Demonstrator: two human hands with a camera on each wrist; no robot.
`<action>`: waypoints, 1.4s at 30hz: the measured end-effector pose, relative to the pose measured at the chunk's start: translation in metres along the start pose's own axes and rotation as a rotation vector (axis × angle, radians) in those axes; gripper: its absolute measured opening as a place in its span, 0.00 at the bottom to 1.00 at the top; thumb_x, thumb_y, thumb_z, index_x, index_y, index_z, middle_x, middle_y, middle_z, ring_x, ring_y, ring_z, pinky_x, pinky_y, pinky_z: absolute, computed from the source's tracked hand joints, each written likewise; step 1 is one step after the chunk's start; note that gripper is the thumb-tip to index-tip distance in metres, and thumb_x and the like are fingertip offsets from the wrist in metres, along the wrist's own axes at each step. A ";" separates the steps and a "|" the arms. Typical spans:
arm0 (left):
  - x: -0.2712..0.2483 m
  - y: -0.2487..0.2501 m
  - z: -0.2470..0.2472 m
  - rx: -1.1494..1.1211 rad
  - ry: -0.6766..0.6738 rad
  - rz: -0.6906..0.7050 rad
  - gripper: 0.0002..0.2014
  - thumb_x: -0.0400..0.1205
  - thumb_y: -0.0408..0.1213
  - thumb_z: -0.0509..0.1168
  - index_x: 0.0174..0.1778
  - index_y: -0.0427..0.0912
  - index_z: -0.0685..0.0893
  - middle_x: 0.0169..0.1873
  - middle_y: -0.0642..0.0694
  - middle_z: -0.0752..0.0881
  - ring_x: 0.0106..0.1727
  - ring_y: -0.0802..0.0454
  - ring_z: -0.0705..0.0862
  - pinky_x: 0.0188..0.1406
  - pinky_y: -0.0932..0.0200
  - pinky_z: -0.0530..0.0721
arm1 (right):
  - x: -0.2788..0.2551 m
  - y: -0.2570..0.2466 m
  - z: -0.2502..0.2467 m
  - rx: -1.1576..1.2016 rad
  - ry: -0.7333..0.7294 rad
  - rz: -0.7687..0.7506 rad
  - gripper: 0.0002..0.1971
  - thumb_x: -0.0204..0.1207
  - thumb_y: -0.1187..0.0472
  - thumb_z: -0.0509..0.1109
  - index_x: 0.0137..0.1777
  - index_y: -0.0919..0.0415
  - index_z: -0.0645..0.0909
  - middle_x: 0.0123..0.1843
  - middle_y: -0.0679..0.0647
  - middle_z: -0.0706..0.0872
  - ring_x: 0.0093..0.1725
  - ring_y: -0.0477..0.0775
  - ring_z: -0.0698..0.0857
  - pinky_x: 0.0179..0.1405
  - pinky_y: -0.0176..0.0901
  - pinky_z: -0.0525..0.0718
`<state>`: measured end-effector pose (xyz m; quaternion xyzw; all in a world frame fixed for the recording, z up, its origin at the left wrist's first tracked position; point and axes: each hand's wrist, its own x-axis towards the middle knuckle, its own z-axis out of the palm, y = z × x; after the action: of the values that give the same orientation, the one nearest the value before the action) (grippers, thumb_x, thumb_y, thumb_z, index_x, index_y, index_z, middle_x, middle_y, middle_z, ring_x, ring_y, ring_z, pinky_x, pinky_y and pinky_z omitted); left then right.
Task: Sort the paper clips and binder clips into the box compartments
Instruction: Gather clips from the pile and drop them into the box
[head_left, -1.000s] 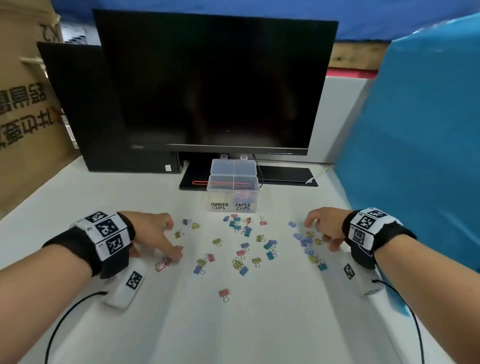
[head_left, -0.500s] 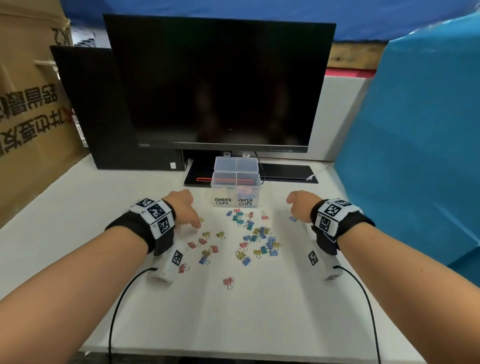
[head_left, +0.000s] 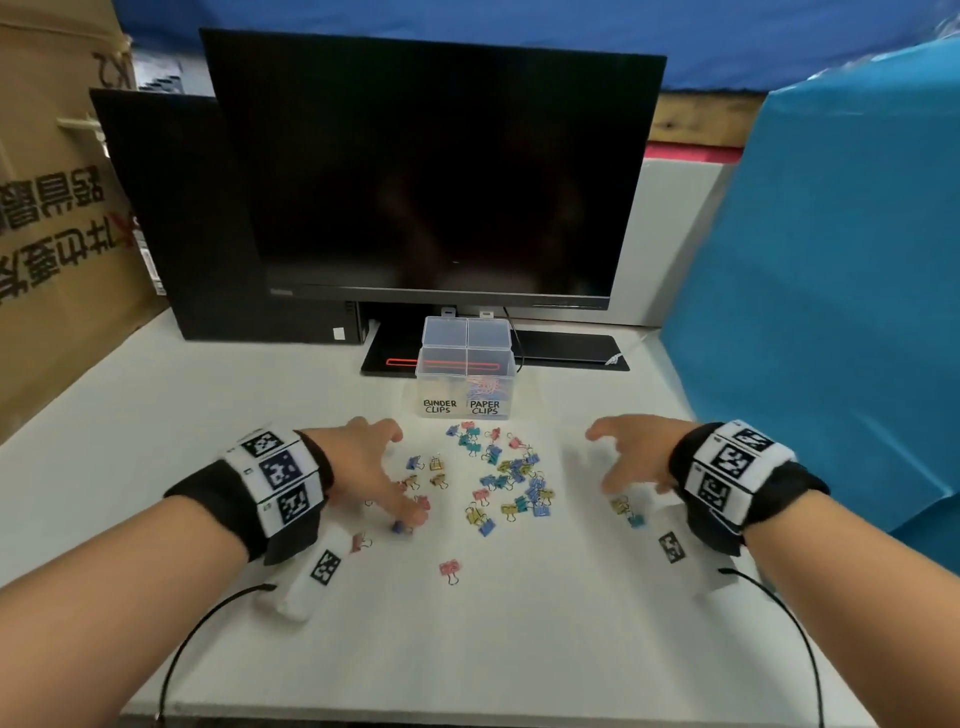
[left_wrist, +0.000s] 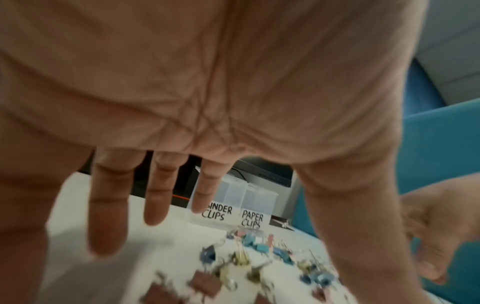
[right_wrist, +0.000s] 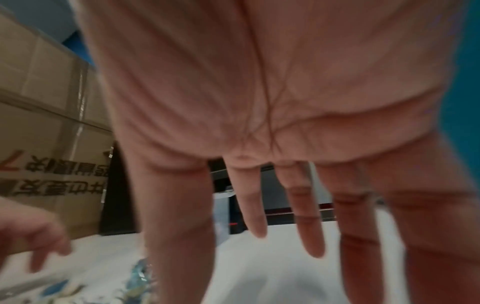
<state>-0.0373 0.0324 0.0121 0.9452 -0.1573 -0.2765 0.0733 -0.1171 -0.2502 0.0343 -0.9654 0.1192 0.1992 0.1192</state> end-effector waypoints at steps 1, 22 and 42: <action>-0.005 0.000 0.005 0.080 -0.032 -0.005 0.60 0.53 0.70 0.76 0.80 0.58 0.55 0.72 0.50 0.67 0.65 0.47 0.79 0.64 0.49 0.82 | -0.006 0.006 0.000 -0.025 -0.068 0.062 0.38 0.70 0.58 0.76 0.79 0.49 0.63 0.67 0.52 0.77 0.55 0.52 0.77 0.40 0.36 0.80; 0.024 0.074 0.028 -0.124 0.065 0.170 0.30 0.68 0.37 0.78 0.66 0.46 0.77 0.53 0.46 0.83 0.34 0.48 0.85 0.31 0.58 0.87 | 0.037 -0.085 0.045 0.011 -0.006 -0.208 0.25 0.66 0.64 0.80 0.64 0.59 0.80 0.57 0.56 0.88 0.43 0.53 0.84 0.44 0.44 0.88; 0.032 0.049 0.011 -0.694 0.058 0.070 0.07 0.79 0.25 0.69 0.39 0.43 0.84 0.41 0.43 0.82 0.42 0.43 0.87 0.58 0.46 0.87 | 0.039 -0.048 0.034 0.635 -0.035 -0.009 0.08 0.73 0.71 0.70 0.37 0.59 0.82 0.36 0.56 0.86 0.38 0.55 0.85 0.59 0.51 0.87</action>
<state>-0.0303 -0.0245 -0.0018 0.8654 -0.0840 -0.2839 0.4043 -0.0813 -0.2024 -0.0034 -0.8769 0.1691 0.1679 0.4173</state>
